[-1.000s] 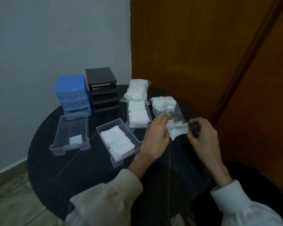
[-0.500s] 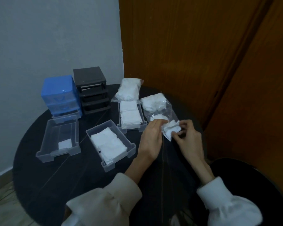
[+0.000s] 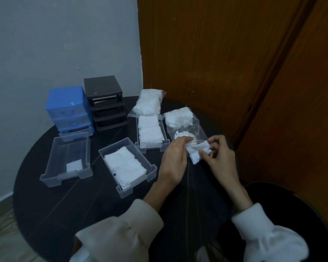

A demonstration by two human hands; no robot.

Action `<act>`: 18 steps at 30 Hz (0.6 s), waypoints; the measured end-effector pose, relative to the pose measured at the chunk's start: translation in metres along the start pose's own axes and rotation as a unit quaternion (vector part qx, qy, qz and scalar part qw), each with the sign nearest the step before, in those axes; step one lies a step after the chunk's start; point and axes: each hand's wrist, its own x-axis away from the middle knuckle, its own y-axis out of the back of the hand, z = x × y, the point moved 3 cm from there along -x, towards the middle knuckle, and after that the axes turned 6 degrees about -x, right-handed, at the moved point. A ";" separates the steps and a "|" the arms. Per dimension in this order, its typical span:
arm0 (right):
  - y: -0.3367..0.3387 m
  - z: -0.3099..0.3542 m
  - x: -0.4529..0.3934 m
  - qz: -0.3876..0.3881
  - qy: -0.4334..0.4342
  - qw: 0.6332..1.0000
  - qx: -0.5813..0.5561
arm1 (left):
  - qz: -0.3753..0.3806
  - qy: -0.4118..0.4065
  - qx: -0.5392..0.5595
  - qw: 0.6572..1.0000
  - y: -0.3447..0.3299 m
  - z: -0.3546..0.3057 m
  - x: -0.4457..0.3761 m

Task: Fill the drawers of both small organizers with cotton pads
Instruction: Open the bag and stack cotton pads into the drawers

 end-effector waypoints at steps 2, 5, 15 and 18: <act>0.006 0.000 0.001 0.010 0.007 1.000 0.010 | 0.001 0.003 -0.004 1.000 0.001 0.000 0.000; 0.016 0.002 0.004 -0.004 0.019 1.000 -0.002 | -0.010 0.007 -0.012 1.000 0.004 0.000 0.001; 0.008 0.033 0.007 0.022 0.039 0.991 -0.127 | -0.041 0.046 0.028 0.998 0.045 -0.016 0.015; -0.008 0.045 0.007 0.043 0.053 0.987 -0.148 | -0.077 0.056 0.035 0.995 0.076 -0.009 0.028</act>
